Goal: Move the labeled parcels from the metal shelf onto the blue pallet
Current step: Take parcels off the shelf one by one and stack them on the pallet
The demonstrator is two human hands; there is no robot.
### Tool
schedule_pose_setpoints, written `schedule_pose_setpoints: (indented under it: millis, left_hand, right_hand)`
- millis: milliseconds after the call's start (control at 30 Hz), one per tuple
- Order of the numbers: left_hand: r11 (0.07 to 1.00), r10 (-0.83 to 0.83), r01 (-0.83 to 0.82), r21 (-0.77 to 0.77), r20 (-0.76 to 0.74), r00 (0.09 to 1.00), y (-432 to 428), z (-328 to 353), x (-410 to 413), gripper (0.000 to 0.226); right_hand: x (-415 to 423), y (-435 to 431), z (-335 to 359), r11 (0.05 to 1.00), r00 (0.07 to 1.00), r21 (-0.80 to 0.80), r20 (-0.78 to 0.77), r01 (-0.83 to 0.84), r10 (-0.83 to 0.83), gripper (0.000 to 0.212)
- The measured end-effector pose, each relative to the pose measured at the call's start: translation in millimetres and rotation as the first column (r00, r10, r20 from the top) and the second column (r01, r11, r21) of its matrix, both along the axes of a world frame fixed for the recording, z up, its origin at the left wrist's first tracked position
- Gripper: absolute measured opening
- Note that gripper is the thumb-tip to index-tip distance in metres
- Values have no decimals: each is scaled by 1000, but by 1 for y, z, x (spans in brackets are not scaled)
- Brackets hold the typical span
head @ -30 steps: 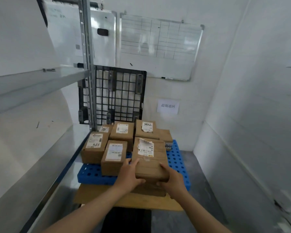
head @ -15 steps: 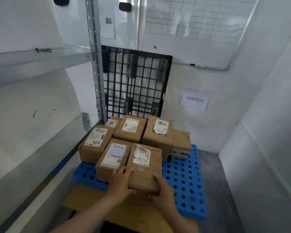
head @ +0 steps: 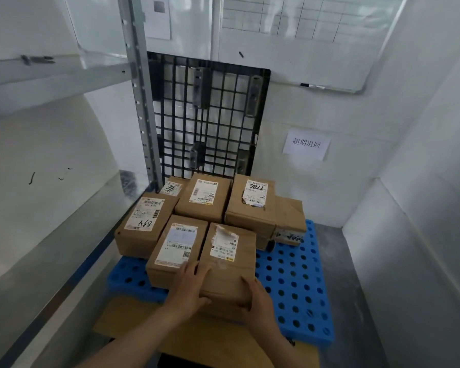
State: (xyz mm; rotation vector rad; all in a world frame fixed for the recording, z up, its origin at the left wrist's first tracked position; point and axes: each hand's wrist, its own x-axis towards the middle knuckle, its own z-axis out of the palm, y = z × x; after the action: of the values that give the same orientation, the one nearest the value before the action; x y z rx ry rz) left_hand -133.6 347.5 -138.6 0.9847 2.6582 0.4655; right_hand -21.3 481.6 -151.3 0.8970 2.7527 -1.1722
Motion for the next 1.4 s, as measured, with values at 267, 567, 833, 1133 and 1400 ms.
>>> schedule_pose_setpoints:
  millis: [267, 567, 833, 1133, 1400]
  left_hand:
    - [990, -59, 48, -130, -81, 995, -2, -1, -4, 71]
    - [972, -130, 116, -202, -58, 990, -5, 2, -12, 68]
    - [994, -108, 107, 8, 63, 992, -9, 33, -34, 33]
    - [999, 18, -17, 30, -66, 998, -49, 71, -70, 51]
    - [960, 279, -277, 34, -191, 941, -112, 86, -71, 38]
  right_hand:
    - [-6, -5, -5, 999, 998, 12, -48, 50, -49, 61]
    - [-8, -5, 5, 997, 1000, 80, -11, 9, -8, 58]
    - [-22, 11, 40, 947, 973, 256, 170, -196, 155, 93]
    - [-87, -20, 95, 854, 963, 447, 92, -268, 254, 65]
    - [-138, -81, 107, 747, 873, 479, 95, -461, 478, 54]
